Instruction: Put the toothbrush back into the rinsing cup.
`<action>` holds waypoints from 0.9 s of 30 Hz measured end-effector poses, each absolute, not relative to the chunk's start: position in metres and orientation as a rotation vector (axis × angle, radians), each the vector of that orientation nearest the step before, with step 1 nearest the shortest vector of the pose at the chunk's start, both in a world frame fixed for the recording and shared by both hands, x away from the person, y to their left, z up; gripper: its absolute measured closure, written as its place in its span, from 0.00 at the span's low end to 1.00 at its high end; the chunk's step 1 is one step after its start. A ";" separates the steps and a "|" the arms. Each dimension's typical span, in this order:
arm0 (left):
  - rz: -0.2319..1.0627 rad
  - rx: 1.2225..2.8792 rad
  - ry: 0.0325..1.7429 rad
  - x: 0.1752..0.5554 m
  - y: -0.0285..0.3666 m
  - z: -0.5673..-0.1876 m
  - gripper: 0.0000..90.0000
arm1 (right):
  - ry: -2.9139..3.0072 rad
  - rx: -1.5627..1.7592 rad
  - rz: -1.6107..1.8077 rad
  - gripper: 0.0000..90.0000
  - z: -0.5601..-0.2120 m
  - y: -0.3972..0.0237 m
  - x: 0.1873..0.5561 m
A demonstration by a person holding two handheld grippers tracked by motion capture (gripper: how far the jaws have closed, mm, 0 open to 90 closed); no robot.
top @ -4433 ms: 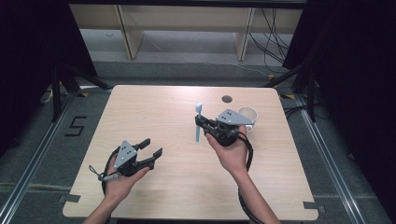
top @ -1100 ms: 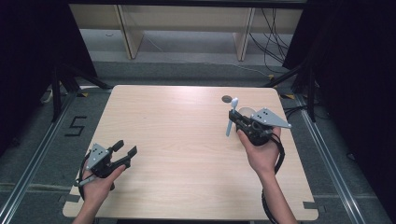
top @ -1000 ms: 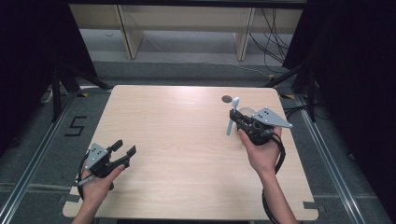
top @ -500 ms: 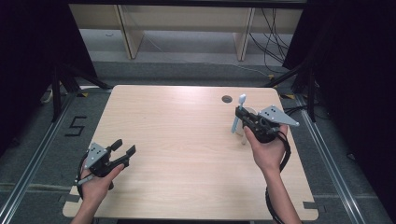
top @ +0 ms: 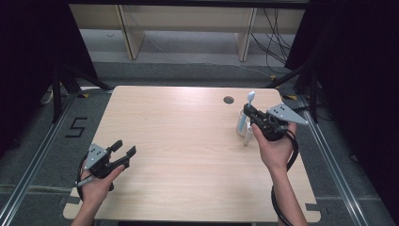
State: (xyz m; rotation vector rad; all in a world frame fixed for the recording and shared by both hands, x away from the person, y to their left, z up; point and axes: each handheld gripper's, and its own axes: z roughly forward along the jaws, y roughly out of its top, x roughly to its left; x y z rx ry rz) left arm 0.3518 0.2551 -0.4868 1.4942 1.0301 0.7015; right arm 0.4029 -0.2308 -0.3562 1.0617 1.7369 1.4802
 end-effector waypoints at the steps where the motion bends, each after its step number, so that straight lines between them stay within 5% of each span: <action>1: 0.701 1.496 1.029 0.352 0.255 -0.487 0.40 | 1.736 1.068 1.489 0.95 -0.357 -0.231 0.403; 27: 0.705 1.496 1.031 0.352 0.253 -0.489 0.40 | 1.646 1.110 1.438 0.95 -0.357 -0.254 0.407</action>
